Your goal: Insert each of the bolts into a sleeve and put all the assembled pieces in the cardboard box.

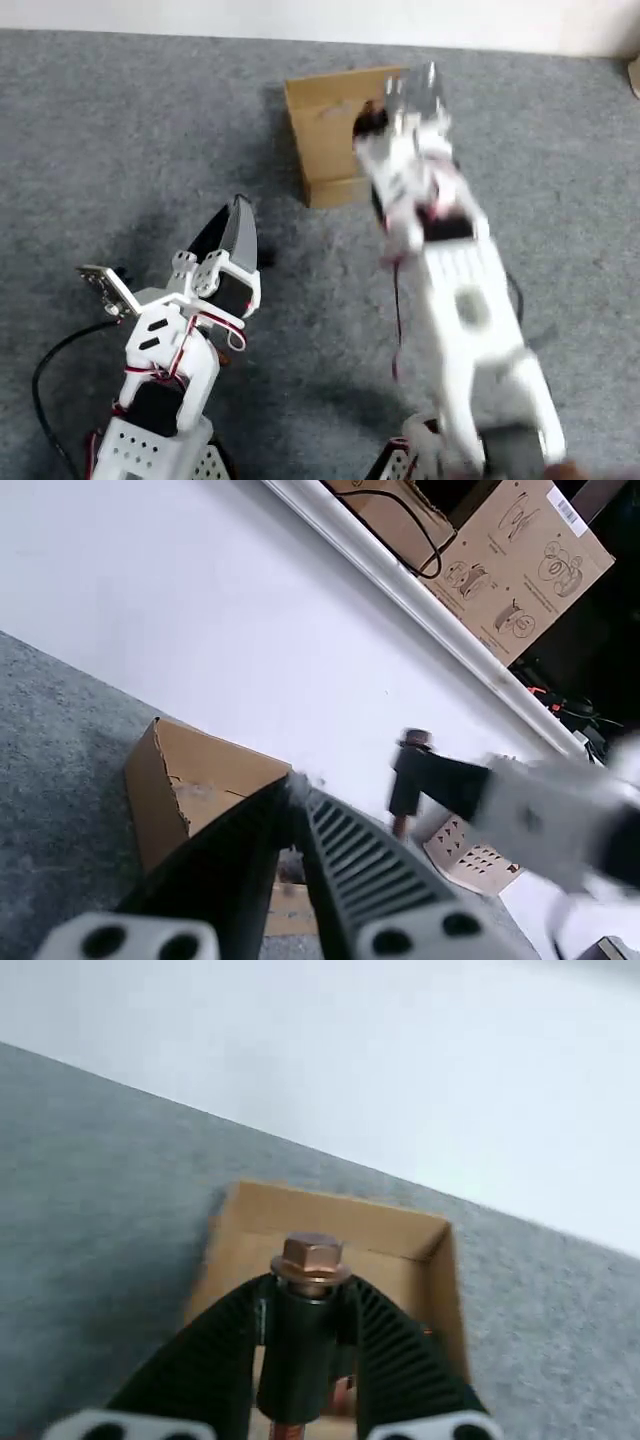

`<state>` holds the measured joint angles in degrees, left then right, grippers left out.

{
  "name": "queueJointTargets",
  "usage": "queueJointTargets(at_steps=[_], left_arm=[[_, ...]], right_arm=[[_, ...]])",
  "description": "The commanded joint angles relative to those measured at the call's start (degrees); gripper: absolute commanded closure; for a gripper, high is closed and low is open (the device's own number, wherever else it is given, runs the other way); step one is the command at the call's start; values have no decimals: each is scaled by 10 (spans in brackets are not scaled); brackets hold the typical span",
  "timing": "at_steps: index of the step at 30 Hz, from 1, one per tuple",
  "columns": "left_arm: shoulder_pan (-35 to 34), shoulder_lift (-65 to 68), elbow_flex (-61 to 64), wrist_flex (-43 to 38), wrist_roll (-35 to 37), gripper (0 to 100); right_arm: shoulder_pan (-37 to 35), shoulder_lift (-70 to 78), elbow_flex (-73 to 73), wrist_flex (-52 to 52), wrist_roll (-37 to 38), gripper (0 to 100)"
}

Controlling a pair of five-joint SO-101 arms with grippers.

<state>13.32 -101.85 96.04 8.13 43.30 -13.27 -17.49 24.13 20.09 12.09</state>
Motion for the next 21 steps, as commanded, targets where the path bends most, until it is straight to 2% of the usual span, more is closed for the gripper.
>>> queueJointTargets(at_steps=[1, 11, 21], left_arm=[[-7, 3, 13, -12, -4, 992], [-7, 3, 13, -12, -4, 992], [-6, 3, 13, -12, -4, 992]], right_arm=[[49, 208, -251, 45, 5, 994], [86, 640, -718, 217, 5, 994], [87, 866, -1073, 346, 8, 987]])
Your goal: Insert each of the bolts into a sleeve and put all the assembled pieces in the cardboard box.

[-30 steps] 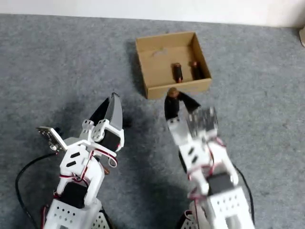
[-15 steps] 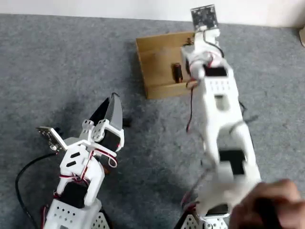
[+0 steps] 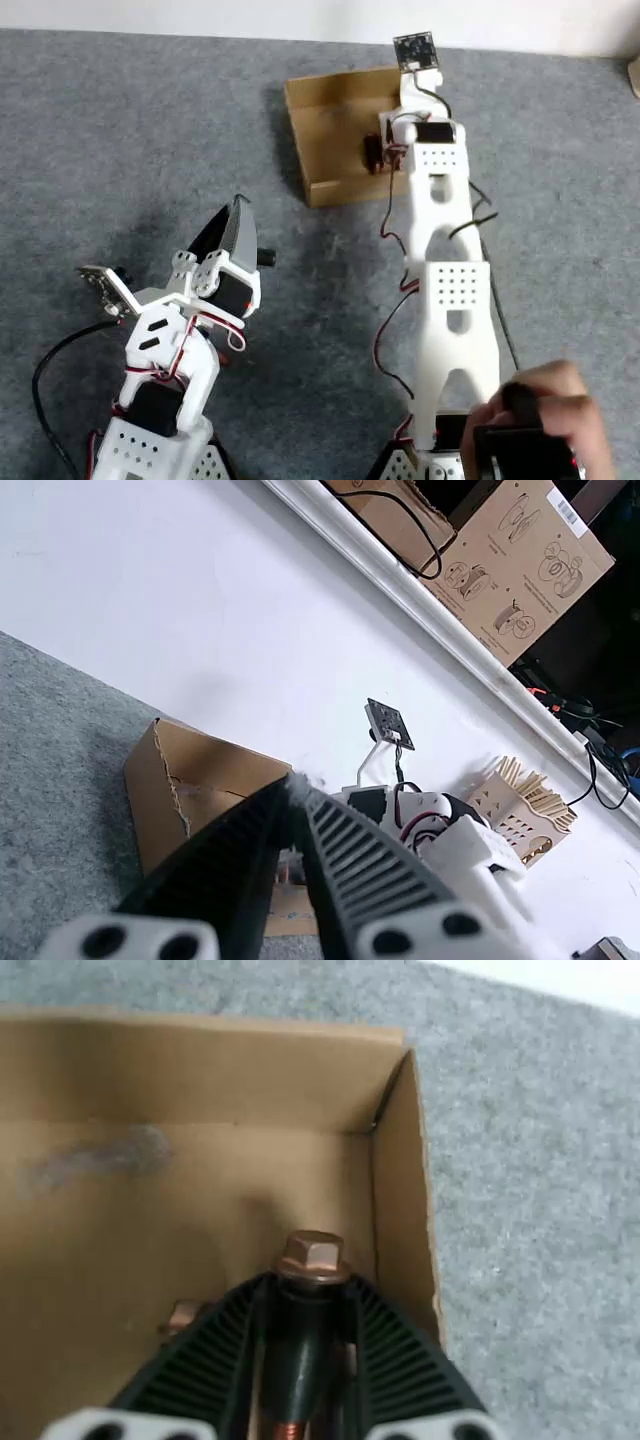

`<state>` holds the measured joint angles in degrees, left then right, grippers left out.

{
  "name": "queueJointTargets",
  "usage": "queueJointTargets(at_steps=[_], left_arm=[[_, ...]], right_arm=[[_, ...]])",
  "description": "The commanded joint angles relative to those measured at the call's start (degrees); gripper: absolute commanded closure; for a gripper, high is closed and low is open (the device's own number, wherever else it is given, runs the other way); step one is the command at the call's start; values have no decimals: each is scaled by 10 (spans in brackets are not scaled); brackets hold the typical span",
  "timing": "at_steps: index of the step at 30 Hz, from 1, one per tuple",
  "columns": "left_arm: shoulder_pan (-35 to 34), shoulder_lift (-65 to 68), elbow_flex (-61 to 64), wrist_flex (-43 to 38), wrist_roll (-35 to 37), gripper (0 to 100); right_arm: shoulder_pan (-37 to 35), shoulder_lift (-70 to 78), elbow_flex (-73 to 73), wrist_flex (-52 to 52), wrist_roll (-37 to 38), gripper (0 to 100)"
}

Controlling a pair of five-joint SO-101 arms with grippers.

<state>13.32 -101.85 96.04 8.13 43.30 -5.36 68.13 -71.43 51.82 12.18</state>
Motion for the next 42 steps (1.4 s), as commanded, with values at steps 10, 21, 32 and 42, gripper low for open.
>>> queueJointTargets(at_steps=[10, 21, 32, 42], left_arm=[[-5, 3, 13, -12, -4, 992], [-6, 3, 13, -11, -4, 992], [-19, 3, 12, 4, -57, 991], [-132, 3, -199, 312, -113, 990]], right_arm=[[0, 45, -290, 198, 5, 631], [0, -30, -292, 297, 4, 631], [-7, -254, -295, 487, -44, 631], [-36, -492, -275, 495, -62, 631]])
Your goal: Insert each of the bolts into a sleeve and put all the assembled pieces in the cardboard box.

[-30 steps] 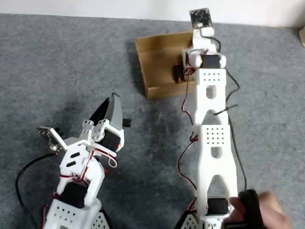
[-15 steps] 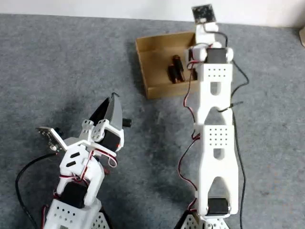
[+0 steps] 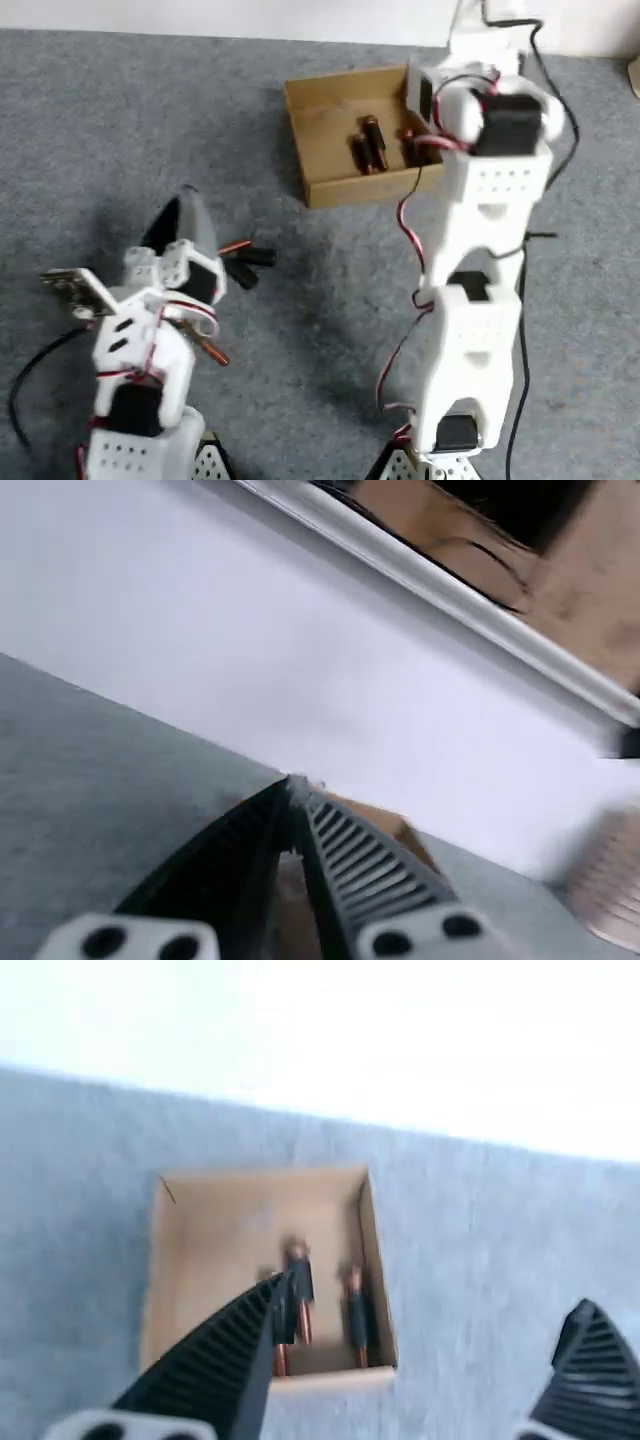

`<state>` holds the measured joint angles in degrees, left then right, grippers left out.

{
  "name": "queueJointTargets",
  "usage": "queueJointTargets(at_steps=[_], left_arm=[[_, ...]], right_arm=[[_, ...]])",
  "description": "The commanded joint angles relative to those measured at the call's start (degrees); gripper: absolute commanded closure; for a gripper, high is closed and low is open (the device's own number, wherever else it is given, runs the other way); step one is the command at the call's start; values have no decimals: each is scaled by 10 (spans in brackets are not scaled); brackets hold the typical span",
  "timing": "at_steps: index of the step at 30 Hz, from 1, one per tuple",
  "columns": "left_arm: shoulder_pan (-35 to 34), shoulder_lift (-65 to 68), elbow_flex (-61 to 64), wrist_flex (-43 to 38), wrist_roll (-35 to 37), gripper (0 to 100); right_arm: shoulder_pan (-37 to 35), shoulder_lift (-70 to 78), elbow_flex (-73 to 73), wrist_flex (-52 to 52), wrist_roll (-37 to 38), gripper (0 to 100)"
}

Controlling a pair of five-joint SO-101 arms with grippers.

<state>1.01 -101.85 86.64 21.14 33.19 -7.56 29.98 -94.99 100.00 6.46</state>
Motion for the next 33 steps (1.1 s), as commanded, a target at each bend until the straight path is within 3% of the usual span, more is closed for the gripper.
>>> queueJointTargets(at_steps=[1, 3, 6, 11, 14, 18, 22, 27, 30, 33], left_arm=[[-7, 3, -130, 245, -22, 990], [-6, -2, -160, 335, -34, 992], [-32, -2, -177, 401, -35, 993], [-133, 1, -174, 418, -35, 993], [-152, -2, -156, 433, -35, 993], [-154, -2, -123, 434, -34, 993], [-154, -2, -111, 434, -32, 993], [-154, -2, -110, 434, -33, 993], [-154, -2, -98, 431, -35, 993], [-154, -2, -97, 430, -35, 993]], right_arm=[[-14, -144, -16, 13, -6, 631], [-26, -211, 50, 13, -7, 631], [-60, -321, 210, 12, -7, 631], [-174, -532, 523, 9, -4, 631], [-279, -638, 692, -4, -1, 631], [-380, -733, 936, -59, 98, 631], [-393, -757, 1175, -157, 164, 631], [-395, -757, 1403, -363, 181, 631], [-406, -753, 1455, -458, 183, 631], [-422, -707, 1446, -473, 212, 631]])
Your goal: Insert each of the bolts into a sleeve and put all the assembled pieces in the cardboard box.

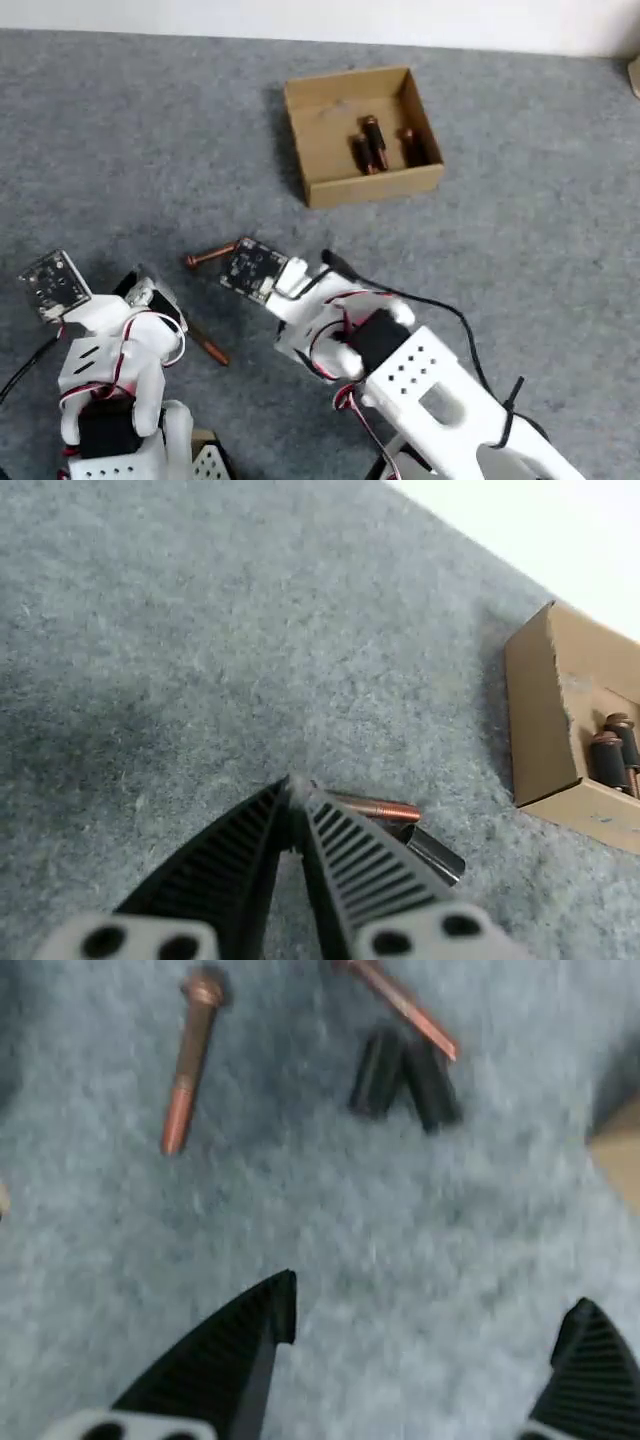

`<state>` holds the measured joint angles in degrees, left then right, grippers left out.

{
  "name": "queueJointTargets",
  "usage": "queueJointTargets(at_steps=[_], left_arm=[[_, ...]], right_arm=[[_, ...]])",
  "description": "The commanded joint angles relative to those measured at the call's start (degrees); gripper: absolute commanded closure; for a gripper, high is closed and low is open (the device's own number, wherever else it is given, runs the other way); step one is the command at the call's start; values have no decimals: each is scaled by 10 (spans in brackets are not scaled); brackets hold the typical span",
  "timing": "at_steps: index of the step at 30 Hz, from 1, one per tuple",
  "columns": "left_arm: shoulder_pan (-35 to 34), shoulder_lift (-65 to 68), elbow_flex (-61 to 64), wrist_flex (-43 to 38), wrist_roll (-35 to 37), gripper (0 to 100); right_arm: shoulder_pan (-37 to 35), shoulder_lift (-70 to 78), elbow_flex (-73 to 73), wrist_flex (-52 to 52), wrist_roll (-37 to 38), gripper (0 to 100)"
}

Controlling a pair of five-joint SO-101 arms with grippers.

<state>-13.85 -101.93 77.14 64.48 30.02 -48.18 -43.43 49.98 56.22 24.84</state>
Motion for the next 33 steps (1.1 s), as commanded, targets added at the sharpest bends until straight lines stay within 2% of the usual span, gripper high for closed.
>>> queueJointTargets(at_steps=[1, 10, 17, 22, 33], left_arm=[[-6, -1, -3, -4, -4, 993], [-7, -2, -6, -4, -4, 990], [-87, -2, 0, -28, -4, 993], [-90, -1, 0, -32, -4, 993], [-89, -1, 0, -29, -4, 991]], right_arm=[[-20, 52, -18, -36, 34, 631], [-22, 337, -217, -36, 39, 631], [-20, 510, -318, -83, 39, 631], [-19, 570, -348, -96, 72, 631], [31, 642, -384, -97, 74, 631]])
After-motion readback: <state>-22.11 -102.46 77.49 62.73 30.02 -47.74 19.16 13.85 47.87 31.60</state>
